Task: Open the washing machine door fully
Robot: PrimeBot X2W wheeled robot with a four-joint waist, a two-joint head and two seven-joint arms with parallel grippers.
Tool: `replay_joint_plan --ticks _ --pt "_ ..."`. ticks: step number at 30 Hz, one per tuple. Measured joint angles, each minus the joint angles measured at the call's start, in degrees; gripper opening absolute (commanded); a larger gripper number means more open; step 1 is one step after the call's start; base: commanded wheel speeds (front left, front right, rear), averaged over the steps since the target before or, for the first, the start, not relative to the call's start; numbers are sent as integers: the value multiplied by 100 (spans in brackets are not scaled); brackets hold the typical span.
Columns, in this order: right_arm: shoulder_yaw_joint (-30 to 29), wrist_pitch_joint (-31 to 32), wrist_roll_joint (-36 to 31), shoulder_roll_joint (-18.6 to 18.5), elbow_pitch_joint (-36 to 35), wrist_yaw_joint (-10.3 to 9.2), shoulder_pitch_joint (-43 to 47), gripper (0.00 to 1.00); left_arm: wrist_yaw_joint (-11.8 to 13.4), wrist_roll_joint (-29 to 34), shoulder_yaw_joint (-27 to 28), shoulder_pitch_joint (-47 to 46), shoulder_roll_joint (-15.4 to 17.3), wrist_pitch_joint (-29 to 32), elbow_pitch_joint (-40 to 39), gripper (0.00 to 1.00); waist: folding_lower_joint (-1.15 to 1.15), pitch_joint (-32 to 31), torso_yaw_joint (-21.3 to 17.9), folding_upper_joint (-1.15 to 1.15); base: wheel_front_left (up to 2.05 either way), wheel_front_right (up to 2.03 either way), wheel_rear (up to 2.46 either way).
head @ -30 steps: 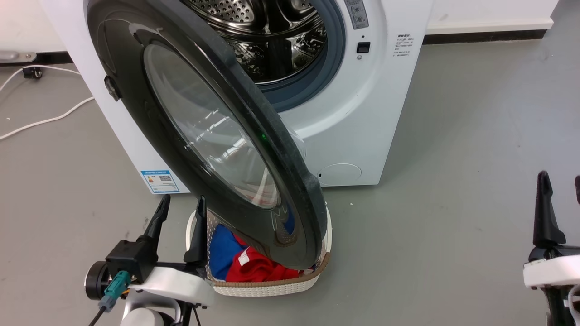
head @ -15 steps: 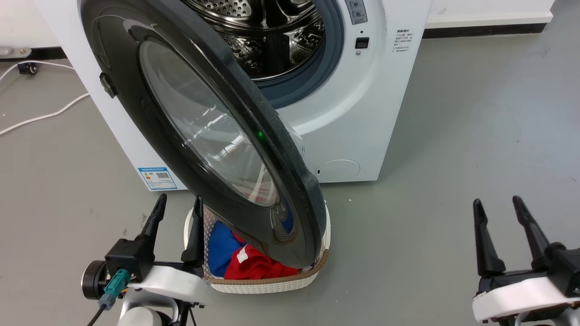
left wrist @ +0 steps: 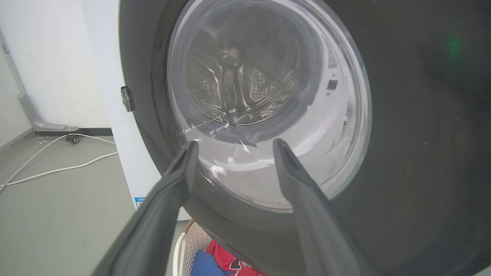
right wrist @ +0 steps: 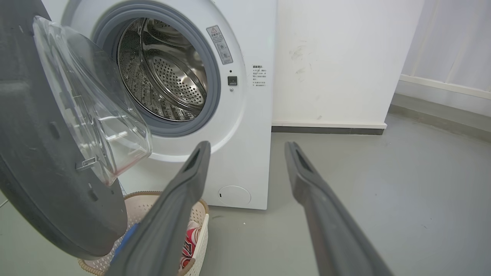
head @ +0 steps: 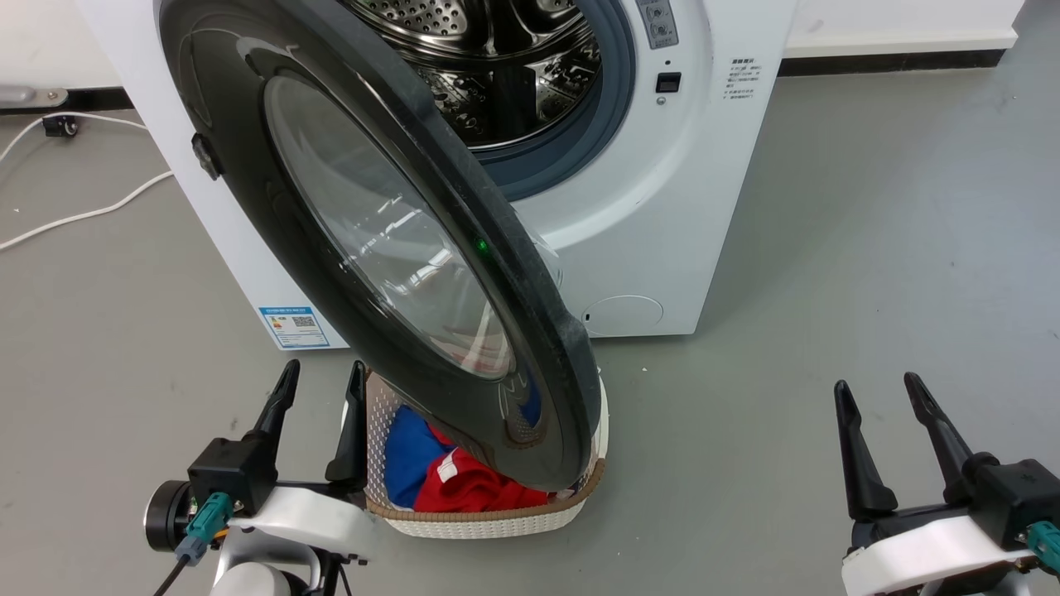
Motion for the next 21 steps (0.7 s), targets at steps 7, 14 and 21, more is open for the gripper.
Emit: replay_joint_plan --ticks 7,14,21 --pt "49 29 -1 27 -55 0 1 100 -1 -2 41 -4 18 0 15 100 0 31 -17 0 0 0 0" --pt "49 23 0 46 -71 0 1 100 -1 -33 41 -31 21 0 54 0 0 34 -44 0 0 0 0" --pt "49 18 12 70 -74 0 0 100 -1 -166 29 -82 33 0 74 0 0 20 -33 0 0 0 0"
